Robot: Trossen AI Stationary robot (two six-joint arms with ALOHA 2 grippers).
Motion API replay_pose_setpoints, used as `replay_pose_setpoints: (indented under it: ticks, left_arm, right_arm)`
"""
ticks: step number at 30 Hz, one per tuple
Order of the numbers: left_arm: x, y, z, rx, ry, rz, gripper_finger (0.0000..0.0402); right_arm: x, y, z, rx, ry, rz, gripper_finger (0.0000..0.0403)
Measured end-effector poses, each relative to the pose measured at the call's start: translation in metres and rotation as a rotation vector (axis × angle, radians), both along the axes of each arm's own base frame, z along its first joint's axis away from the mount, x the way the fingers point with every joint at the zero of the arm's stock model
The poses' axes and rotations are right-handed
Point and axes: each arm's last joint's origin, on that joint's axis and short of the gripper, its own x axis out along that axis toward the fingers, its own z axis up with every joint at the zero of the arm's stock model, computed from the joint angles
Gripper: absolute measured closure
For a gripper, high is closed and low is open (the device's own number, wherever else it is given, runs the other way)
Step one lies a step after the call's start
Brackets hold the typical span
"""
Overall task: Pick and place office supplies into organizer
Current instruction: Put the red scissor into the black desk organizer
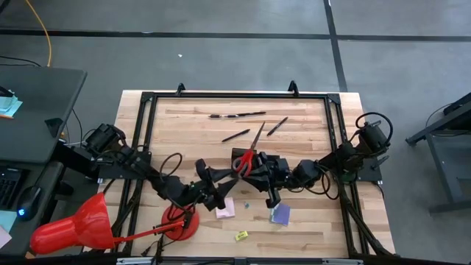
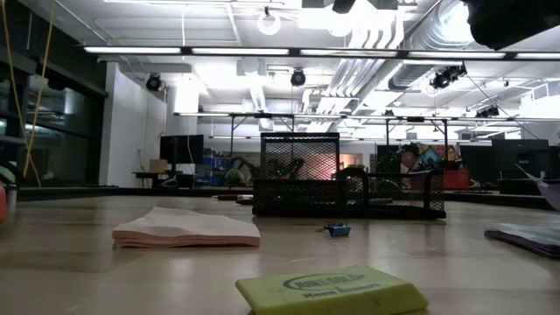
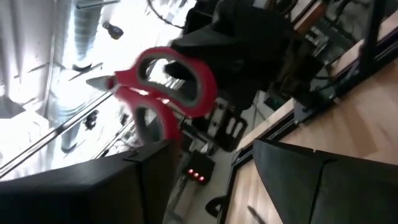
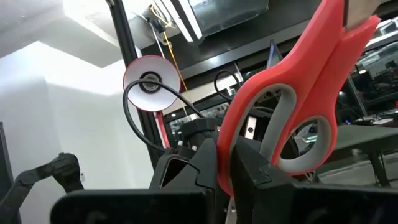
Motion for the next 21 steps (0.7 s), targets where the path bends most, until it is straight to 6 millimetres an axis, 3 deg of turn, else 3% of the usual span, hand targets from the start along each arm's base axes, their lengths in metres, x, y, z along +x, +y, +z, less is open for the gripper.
replay_pose_setpoints:
  ticks: [21]
  left_arm:
    - [0.003, 0.013, 0.007, 0.074, -0.025, 0.021, 0.0199]
  right_arm:
    - [0.0, 0.002, -0.001, 0.038, 0.01, 0.073, 0.04]
